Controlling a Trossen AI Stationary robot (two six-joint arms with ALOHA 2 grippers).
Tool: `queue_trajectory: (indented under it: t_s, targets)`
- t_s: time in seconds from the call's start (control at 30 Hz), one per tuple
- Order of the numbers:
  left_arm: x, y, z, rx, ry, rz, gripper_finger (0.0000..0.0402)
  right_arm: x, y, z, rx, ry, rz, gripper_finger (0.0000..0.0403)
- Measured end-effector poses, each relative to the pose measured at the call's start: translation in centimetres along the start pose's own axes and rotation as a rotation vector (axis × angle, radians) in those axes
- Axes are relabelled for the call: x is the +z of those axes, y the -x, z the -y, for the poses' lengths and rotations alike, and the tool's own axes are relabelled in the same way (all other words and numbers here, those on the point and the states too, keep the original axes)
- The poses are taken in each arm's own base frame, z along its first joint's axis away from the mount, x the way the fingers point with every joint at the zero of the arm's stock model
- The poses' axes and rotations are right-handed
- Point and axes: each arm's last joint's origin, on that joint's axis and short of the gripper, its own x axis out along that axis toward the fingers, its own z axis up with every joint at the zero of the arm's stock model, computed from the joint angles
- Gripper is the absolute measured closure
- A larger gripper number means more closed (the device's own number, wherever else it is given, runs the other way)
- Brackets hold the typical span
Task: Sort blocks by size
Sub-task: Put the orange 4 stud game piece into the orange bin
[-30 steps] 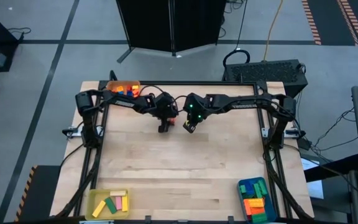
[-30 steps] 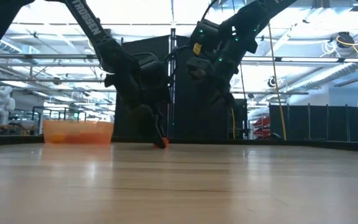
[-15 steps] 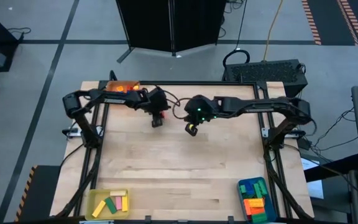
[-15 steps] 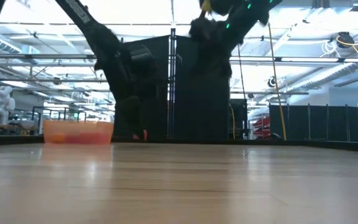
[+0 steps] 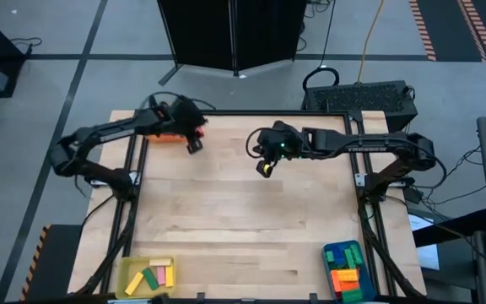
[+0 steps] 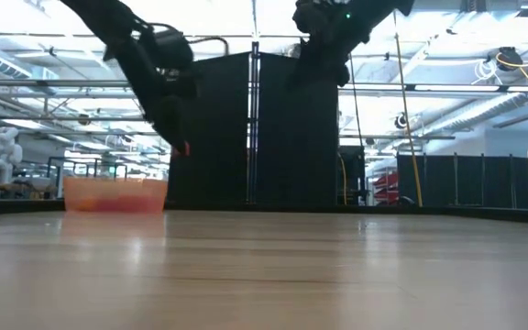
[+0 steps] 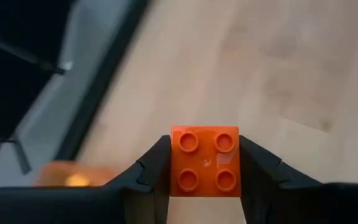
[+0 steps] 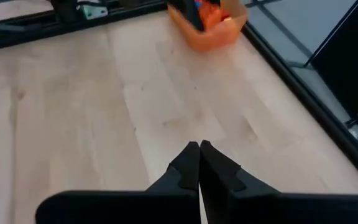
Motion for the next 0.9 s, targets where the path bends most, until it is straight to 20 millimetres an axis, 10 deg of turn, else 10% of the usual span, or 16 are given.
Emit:
queue_trajectory:
  t_s: [0.27,0.9]
  targets:
    - [-1.7,3.4,-4.4,0.149,0.180,0.055,0.0271,-2.1,-1.0,1.0,0.038,-0.003,0.050,0.0403]
    - [-5.3,1.5,-9.1,0.292,0.510,-0.135,0.0218,-1.7,-1.0,3.9,0.033,0.042,0.045,0.0403]
